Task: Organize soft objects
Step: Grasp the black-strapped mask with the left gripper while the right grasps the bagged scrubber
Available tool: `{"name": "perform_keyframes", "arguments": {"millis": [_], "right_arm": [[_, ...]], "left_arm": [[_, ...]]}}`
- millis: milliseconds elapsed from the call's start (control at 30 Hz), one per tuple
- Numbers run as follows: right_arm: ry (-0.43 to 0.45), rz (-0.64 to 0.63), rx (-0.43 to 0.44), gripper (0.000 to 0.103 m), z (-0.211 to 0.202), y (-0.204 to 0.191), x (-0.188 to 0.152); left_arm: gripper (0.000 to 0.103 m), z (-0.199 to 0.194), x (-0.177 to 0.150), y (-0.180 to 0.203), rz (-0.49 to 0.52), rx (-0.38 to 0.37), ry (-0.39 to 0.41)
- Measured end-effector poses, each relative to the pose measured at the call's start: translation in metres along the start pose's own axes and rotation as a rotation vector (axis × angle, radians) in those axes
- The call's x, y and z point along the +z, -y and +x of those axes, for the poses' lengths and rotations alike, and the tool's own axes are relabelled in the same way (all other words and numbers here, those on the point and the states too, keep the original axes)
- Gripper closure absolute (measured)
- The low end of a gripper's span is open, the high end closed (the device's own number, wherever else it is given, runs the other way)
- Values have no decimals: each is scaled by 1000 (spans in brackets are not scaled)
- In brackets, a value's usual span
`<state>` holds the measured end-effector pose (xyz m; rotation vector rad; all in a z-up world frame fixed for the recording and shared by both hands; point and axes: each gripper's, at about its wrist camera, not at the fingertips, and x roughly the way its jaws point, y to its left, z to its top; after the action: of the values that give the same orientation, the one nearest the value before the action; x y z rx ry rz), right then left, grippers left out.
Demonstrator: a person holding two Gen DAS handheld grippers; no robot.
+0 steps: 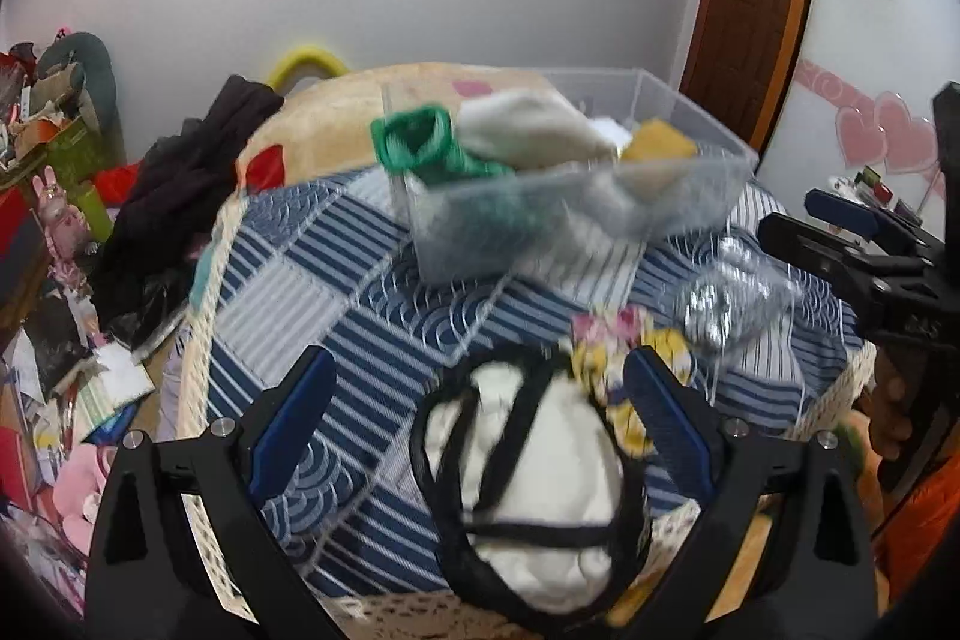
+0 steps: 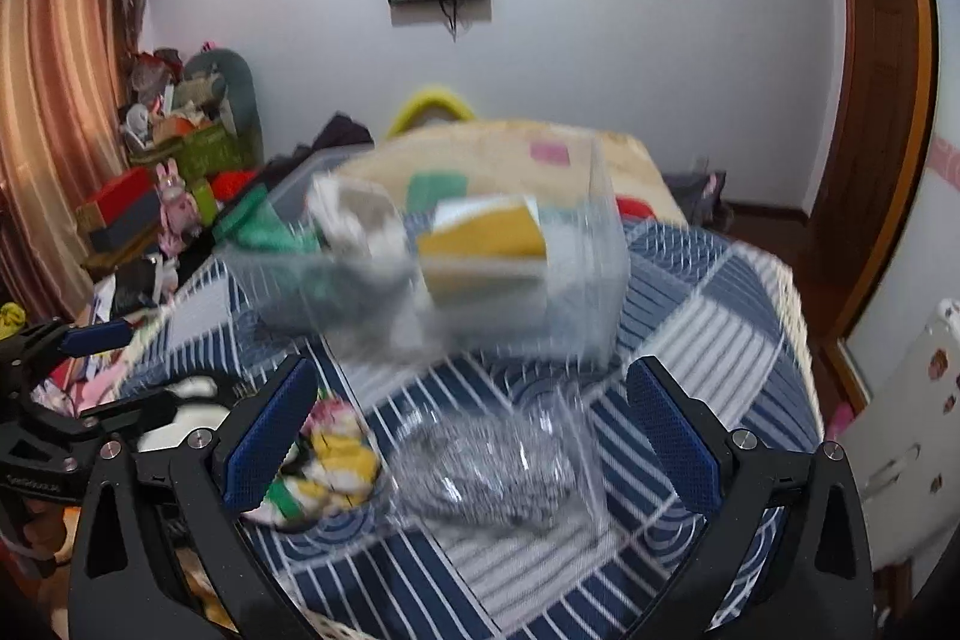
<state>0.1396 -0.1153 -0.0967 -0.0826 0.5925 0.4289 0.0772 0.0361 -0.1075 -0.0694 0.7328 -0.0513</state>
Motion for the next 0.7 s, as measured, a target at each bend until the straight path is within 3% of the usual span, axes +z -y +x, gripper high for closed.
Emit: {"name": "perform_keyframes", "arguments": {"millis": [167, 467, 500, 567, 633, 700], "right_arm": [[-78, 42, -5, 0, 11, 15, -18], [-149, 58, 17, 0, 20, 21, -34], [-153, 54, 18, 0, 21, 20, -34], [-171, 20, 24, 1, 25, 15, -36], [-179, -6, 22, 7, 26, 11, -40], [-190, -30, 27, 27, 27, 9, -41]], "left_arm": [[7, 6, -16, 1, -16, -12, -13], [46, 16, -25, 2, -31, -55, -42], [57, 15, -25, 1, -39, -67, -41], [62, 14, -26, 0, -44, -98, -41], [69, 10, -26, 0, -43, -98, -27], [81, 6, -24, 0, -36, -84, -11]]}}
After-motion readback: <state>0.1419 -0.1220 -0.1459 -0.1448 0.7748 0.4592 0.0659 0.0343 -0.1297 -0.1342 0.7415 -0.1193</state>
